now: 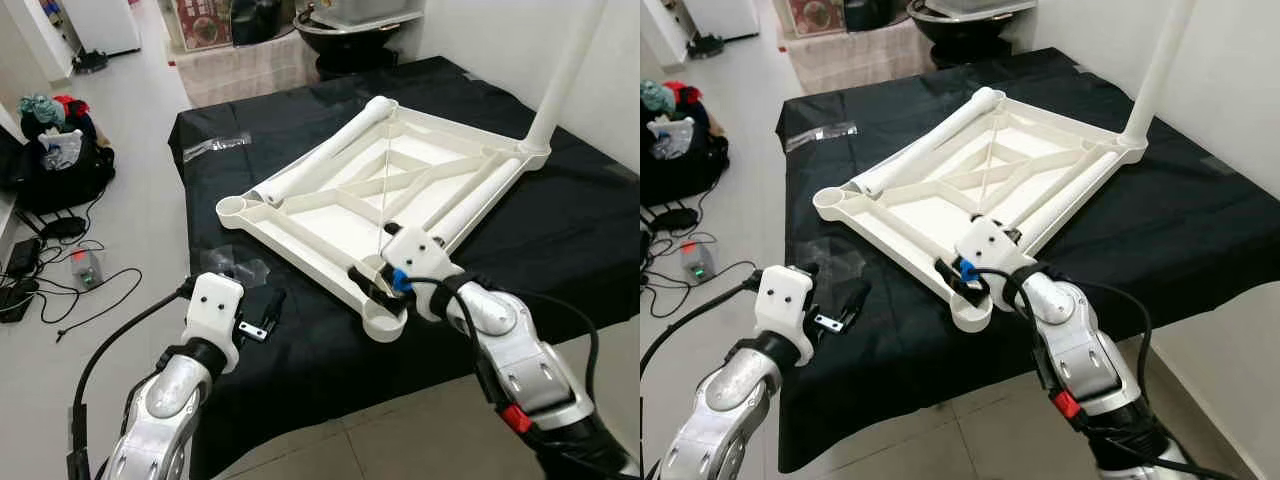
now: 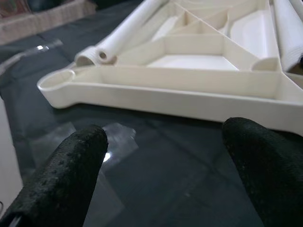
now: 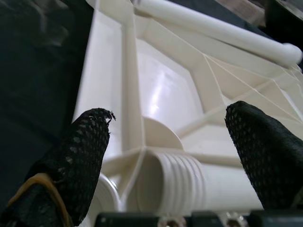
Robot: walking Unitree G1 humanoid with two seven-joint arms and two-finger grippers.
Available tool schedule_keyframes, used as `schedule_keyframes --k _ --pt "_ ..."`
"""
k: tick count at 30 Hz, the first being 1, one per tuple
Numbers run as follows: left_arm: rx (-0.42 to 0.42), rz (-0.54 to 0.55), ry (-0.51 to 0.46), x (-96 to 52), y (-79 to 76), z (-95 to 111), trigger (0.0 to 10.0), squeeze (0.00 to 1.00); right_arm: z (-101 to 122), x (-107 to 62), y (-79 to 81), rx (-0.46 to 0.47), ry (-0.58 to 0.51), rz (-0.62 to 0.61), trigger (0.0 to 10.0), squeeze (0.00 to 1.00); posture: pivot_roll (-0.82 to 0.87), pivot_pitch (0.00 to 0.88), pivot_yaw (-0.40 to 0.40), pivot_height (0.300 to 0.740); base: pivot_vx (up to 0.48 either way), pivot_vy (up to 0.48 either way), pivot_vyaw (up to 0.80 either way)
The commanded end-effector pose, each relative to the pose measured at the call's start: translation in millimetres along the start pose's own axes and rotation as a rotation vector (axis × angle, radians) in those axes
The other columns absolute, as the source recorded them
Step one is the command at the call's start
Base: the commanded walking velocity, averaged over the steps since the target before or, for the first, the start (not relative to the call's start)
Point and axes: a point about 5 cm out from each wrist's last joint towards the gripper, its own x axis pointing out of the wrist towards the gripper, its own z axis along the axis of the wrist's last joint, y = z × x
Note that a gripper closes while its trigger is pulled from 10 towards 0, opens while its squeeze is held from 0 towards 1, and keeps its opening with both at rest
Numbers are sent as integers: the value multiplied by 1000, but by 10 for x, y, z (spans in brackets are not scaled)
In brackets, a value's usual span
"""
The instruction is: Building children table
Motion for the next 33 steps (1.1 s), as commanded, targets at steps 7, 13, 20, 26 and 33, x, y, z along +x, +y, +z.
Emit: schedule_keyframes --k 7,13,20,26,33 --pt "-56 -235 -19 -100 -223 4 10000 0 -201 -208 4 -40 260 62 10000 0 -74 109 45 740 0 0 0" --pt "-65 -272 -33 -116 -262 16 10000 0 -232 -232 -69 -40 358 -12 10000 0 -83 113 37 740 0 0 0" --pt "-73 -284 -39 -110 -290 20 10000 0 -78 -173 -94 30 315 -68 10000 0 -87 114 28 740 0 0 0" --pt "-80 -297 -42 -109 -307 15 10000 0 -42 -131 -151 56 302 -140 10000 0 -86 112 24 740 0 0 0" --pt "-84 -313 -42 -121 -343 2 10000 0 73 -35 -171 90 234 -180 10000 0 -83 105 18 740 0 0 0"
